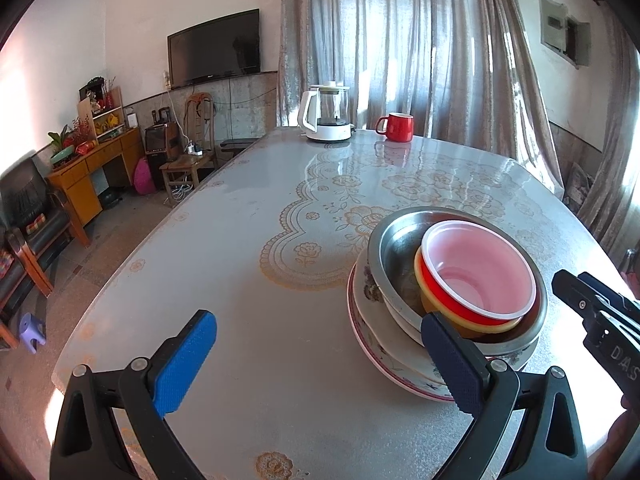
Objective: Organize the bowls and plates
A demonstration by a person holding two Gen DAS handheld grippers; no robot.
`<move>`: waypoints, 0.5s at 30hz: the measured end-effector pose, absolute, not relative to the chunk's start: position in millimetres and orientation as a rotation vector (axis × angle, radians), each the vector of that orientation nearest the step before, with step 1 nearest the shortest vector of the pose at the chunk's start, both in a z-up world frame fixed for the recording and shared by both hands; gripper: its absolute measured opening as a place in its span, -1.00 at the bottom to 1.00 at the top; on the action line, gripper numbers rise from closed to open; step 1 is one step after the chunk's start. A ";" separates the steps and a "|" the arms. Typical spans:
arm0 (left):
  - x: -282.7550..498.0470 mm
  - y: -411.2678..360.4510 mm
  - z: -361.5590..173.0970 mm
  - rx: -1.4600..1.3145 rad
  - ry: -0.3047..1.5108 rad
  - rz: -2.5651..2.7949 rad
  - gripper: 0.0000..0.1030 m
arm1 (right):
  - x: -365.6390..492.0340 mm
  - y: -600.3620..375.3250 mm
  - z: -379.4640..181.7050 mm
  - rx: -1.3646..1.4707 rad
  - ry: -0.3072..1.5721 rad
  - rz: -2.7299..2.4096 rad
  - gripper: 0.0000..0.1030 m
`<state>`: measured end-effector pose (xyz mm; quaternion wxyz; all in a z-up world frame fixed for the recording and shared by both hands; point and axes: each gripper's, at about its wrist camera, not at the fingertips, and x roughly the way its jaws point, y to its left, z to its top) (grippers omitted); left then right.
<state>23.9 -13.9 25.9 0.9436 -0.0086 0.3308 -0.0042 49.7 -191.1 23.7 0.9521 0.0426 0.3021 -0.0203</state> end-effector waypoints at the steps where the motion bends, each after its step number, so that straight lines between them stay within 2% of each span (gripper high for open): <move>1: 24.5 -13.2 25.7 -0.020 0.676 -0.005 0.99 | 50.3 -191.1 23.7 0.086 0.614 -0.042 -0.29; 15: 27.3 -14.2 23.7 -0.020 0.685 0.000 0.99 | 54.3 -190.5 23.5 0.087 0.613 -0.037 -0.29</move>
